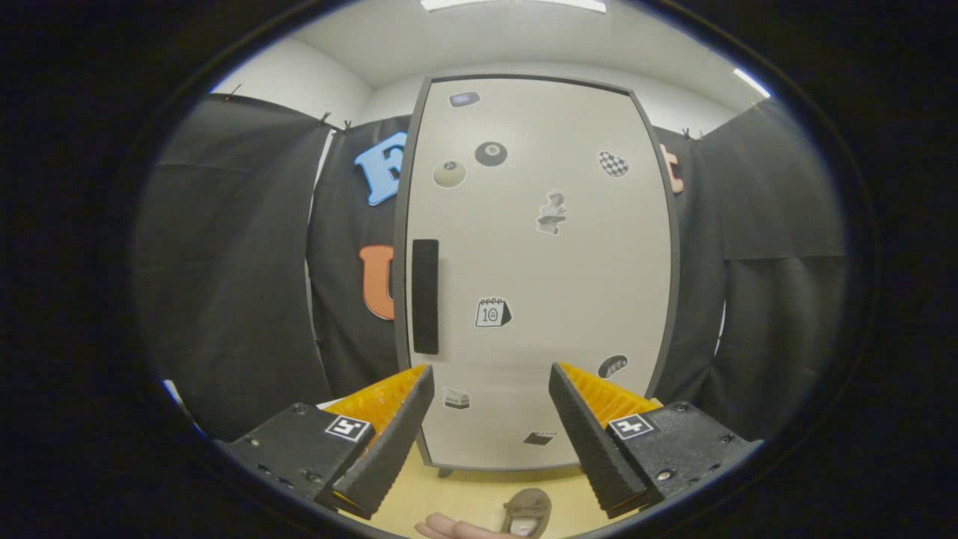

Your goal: Open the shoe cabinet door, grab the shoes and put them into the shoe cabinet, then close the shoe cabinet door.

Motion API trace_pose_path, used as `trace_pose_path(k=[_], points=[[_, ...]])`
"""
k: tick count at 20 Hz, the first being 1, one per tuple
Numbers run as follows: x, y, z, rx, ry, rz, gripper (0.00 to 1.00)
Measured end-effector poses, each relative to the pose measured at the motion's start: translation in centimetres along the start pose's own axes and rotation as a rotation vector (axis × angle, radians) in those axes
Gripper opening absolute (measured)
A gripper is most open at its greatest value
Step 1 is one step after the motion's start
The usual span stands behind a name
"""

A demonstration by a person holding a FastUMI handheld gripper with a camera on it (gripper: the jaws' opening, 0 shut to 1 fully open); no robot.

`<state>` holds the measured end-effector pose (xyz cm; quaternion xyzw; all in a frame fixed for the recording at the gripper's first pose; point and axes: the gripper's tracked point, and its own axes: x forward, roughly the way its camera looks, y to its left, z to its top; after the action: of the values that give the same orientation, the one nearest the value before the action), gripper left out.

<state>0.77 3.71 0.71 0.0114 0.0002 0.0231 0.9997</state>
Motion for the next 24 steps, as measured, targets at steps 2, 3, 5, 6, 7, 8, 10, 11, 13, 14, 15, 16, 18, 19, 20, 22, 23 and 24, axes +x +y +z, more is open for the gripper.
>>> trace_pose_path(k=[2,3,5,6,7,8,10,11,13,14,15,16,18,19,20,22,23,24], points=[[0.0,0.1,0.1,0.01,-0.005,0.004,1.0],[0.0,0.0,0.0,0.013,-0.002,0.003,1.0],[0.3,0.0,-0.1,0.019,0.002,0.002,1.0],[0.6,-0.1,-0.1,0.021,0.001,0.0,1.0],[0.9,-0.1,0.0,0.023,-0.001,-0.001,1.0],[1.3,0.1,0.1,0.026,-0.006,0.002,1.0],[2.5,0.7,0.8,0.037,-0.022,0.01,1.0],[3.2,1.2,1.0,0.046,-0.022,0.024,1.0],[4.8,3.0,1.5,0.062,-0.018,0.072,1.0],[5.8,3.5,1.8,0.062,-0.027,0.082,1.0],[7.0,4.0,2.3,0.067,-0.04,0.084,1.0],[8.1,4.5,2.3,0.067,-0.038,0.086,1.0],[10.3,5.8,2.6,0.08,-0.026,0.101,1.0],[11.3,6.4,2.7,0.086,-0.024,0.106,0.99],[12.3,6.6,2.5,0.084,-0.012,0.102,0.98],[13.6,6.7,2.6,0.096,-0.004,0.082,0.92],[14.0,6.8,2.8,0.103,-0.011,0.081,0.84],[14.4,6.5,3.1,0.105,-0.017,0.062,0.8]])
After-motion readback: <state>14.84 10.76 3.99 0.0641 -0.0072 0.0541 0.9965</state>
